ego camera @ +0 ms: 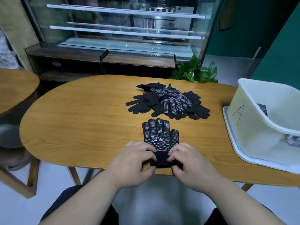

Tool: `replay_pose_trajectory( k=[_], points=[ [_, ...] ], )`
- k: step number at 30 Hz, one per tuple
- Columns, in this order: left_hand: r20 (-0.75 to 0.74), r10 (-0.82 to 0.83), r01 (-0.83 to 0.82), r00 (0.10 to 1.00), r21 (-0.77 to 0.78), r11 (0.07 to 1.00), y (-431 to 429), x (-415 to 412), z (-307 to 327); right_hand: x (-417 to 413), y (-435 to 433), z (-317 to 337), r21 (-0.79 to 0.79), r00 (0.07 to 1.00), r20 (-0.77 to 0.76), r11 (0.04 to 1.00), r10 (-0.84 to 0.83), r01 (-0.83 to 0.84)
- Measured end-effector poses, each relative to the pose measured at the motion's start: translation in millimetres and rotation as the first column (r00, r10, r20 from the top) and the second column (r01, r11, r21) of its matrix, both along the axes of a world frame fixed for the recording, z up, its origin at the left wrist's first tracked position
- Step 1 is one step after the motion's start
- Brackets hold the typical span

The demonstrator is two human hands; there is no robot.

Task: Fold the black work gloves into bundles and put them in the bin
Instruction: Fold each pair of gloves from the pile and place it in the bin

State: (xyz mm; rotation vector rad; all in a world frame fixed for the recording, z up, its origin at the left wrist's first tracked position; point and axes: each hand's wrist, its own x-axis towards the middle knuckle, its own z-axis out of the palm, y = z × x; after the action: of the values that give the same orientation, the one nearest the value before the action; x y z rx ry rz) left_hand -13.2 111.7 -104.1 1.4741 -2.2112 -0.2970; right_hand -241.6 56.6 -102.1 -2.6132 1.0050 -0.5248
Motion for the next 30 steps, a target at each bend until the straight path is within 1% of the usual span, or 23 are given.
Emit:
replay_pose_trajectory(
  k=[2,3,5,7,8,9,11,13,15,17,19,22,24,25,28,30],
  points=[
    [0.027,0.026,-0.025,0.999,-0.037,0.999,-2,-4,4,-3,0,0,0.027,1.0,0.028,1.0,0.01,-0.011],
    [0.037,0.051,-0.049,0.998,-0.06,0.997,-5,-7,6,-4,0,1,0.061,0.998,0.066,0.998,0.01,-0.014],
    [0.039,0.09,-0.085,0.995,-0.107,0.991,-15,-15,7,-6,-3,0,0.143,0.982,0.189,0.99,-0.018,-0.01],
    [0.041,0.089,-0.084,0.995,-0.111,0.99,-29,-22,7,-6,-8,-2,0.164,0.947,0.293,0.983,-0.13,0.084],
    [0.061,0.078,-0.073,0.995,-0.079,0.994,-36,-27,7,-5,-12,-3,0.162,0.928,0.304,0.971,-0.217,0.174],
    [0.098,0.071,-0.068,0.993,-0.034,0.997,-43,-31,8,-5,-17,-3,0.152,0.905,0.285,0.947,-0.315,0.282],
    [0.193,0.073,-0.085,0.978,0.054,0.995,-55,-39,6,-3,-30,-4,0.116,0.85,0.177,0.869,-0.495,0.482],
    [0.278,0.078,-0.115,0.957,0.122,0.986,-59,-43,4,3,-39,-1,0.104,0.795,0.061,0.796,-0.604,0.597],
    [0.346,0.096,-0.15,0.933,0.135,0.979,-61,-45,-2,12,-49,1,0.119,0.752,-0.022,0.745,-0.659,0.656],
    [0.402,0.115,-0.175,0.908,0.118,0.977,-59,-47,-5,20,-56,2,0.131,0.736,-0.043,0.727,-0.676,0.675],
    [0.436,0.145,-0.216,0.888,0.116,0.969,-57,-50,-6,25,-62,3,0.159,0.739,-0.033,0.726,-0.673,0.669],
    [0.455,0.181,-0.272,0.872,0.143,0.952,-56,-53,-5,27,-65,5,0.227,0.745,0.036,0.732,-0.666,0.643],
    [0.477,0.186,-0.299,0.859,0.172,0.939,-56,-56,-4,28,-65,6,0.249,0.75,0.089,0.743,-0.656,0.621],
    [0.48,0.19,-0.31,0.857,0.184,0.933,-57,-57,-3,28,-65,7,0.248,0.759,0.092,0.753,-0.645,0.61],
    [0.487,0.212,-0.337,0.847,0.185,0.923,-59,-61,-1,30,-66,4,0.193,0.779,0.035,0.769,-0.626,0.609],
    [0.473,0.212,-0.328,0.855,0.178,0.928,-57,-61,1,32,-67,3,0.163,0.761,-0.024,0.748,-0.649,0.643]
  ],
)
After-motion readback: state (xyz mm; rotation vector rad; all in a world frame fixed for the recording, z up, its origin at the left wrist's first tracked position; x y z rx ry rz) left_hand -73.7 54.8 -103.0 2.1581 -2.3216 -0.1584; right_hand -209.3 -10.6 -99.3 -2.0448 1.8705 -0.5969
